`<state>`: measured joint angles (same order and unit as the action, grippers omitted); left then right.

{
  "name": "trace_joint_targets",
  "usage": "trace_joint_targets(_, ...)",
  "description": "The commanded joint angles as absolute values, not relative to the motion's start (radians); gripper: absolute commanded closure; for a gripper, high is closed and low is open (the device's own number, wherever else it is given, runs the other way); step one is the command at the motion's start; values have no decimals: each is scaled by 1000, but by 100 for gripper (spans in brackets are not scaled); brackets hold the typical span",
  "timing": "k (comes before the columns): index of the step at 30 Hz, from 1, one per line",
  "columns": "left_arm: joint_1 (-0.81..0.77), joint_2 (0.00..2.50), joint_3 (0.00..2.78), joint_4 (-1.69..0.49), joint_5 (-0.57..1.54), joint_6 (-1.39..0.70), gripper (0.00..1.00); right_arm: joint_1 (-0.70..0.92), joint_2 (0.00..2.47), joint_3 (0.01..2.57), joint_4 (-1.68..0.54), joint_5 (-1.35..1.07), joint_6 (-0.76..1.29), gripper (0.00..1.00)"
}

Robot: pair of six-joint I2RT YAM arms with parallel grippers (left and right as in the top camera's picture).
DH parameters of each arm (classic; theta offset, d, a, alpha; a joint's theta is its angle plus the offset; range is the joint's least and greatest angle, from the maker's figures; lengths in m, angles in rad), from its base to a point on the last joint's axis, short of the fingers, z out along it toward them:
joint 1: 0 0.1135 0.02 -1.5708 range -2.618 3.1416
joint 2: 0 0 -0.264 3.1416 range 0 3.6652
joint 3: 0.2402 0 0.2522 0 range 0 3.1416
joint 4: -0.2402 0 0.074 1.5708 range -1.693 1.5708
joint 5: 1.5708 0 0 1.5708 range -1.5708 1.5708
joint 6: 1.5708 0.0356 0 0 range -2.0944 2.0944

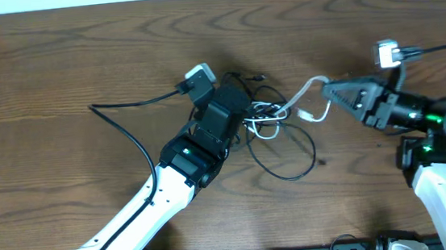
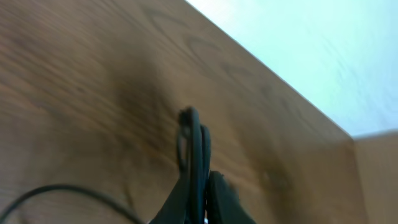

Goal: Untangle cables

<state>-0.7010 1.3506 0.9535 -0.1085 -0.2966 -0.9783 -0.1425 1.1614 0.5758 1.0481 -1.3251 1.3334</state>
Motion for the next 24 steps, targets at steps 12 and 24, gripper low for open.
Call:
trace_joint_targets(12, -696, 1346, 964, 57, -161, -865, 92, -154, 1158, 587, 447, -1443, 716, 18)
trace_joint_targets(24, -696, 1346, 964, 55, -221, -876, 92, 49, 1158, 587, 424, -1377, 911, 51)
